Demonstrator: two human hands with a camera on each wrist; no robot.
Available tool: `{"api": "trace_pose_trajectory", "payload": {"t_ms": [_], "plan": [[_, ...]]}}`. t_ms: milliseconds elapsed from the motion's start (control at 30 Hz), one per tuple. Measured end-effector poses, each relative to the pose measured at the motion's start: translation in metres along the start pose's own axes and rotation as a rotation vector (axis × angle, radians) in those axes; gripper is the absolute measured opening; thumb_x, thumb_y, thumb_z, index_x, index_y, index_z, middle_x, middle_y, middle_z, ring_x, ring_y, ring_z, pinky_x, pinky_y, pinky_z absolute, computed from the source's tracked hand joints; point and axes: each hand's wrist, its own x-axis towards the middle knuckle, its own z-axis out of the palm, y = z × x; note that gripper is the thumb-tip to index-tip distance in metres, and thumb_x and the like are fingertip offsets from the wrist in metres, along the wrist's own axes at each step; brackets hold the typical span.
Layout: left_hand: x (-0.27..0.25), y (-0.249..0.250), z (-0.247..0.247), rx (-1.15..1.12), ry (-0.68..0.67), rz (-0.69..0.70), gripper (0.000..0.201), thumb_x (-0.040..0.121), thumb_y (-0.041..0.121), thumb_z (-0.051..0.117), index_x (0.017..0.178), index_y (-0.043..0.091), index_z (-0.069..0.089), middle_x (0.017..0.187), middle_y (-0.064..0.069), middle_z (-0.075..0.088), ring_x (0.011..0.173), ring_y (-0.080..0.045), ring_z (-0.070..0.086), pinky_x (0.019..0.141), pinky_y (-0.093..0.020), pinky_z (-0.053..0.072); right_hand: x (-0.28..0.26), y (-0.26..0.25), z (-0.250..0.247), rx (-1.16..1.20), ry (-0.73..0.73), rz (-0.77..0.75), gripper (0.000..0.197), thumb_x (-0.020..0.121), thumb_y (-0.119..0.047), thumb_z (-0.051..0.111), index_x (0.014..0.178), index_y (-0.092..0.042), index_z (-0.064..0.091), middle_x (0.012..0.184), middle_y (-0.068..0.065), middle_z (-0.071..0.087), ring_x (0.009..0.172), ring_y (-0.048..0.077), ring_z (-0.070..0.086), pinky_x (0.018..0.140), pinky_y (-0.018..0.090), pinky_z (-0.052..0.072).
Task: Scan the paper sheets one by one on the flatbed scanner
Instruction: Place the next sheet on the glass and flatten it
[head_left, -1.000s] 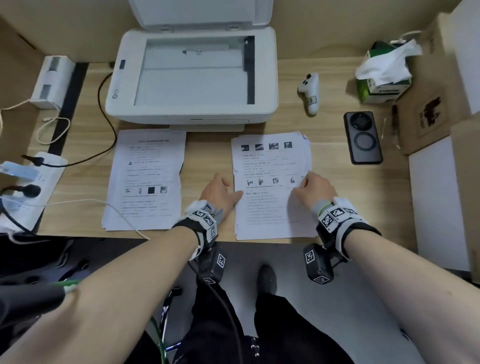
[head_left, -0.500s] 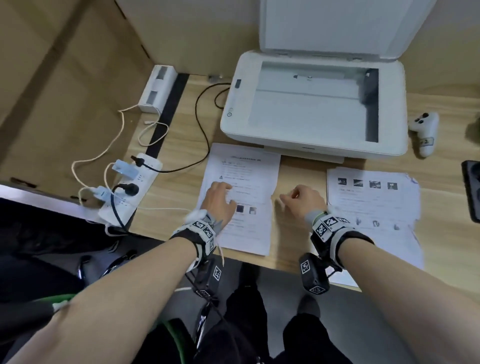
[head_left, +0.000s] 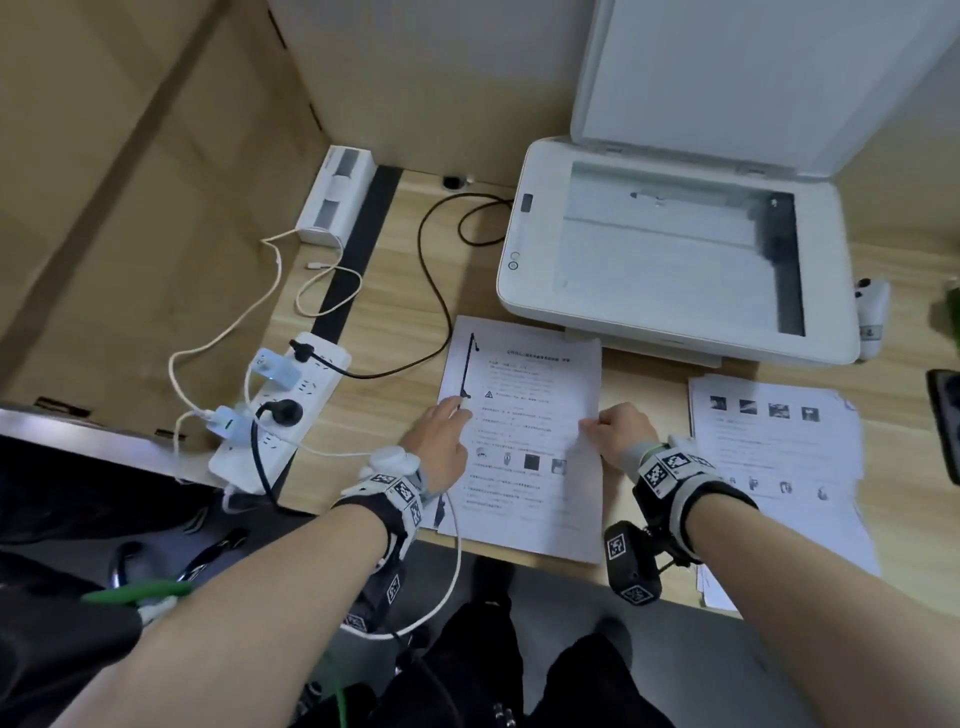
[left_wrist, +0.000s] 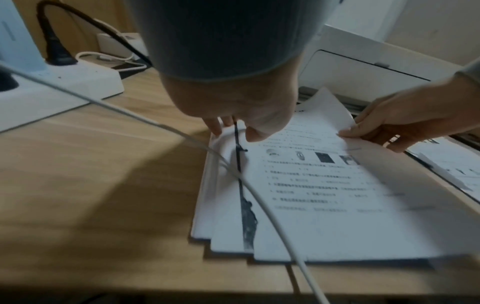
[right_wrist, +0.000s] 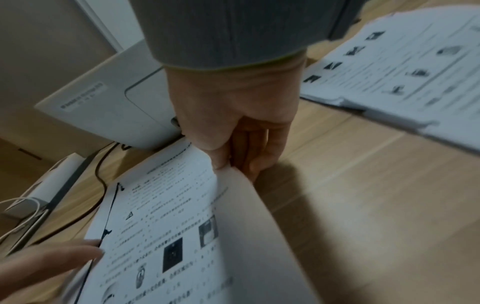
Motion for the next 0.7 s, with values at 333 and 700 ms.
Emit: {"api": "trace_pose_trajectory", "payload": {"t_ms": [333,700], "plan": [[0.038,0.069,-0.091,-0.091,0.139,0.090,0.024,0.093,0.019,0.045,0.103,0.024,0.066,0.109,0.008,0.067,0.094,-0.016,0.062,0.076,-0.027,0.047,-0.044,-0.027,-0.104,-0.280,0.151,-0.155,0.044,0.087,-0.026,0.068,0.049,-0.017,0.049,0.050,-0.001,0.053,0.057,0.022,0.063,0.052,0.028,0.044],[0.088,0.154,-0.114,0.184,0.070,0.491,0.048,0.096,0.020,0.041,0.143,0.012,0.042,0.157,-0.002,0.032,0.141,-0.022,0.034,0.108,-0.039,0.038,-0.027,-0.063,-0.166,-0.325,0.419,-0.389,0.025,0.096,-0.025,0.054,0.119,-0.021,0.065,0.118,0.006,0.068,0.099,0.029,0.065,0.080,0.036,0.052]]}}
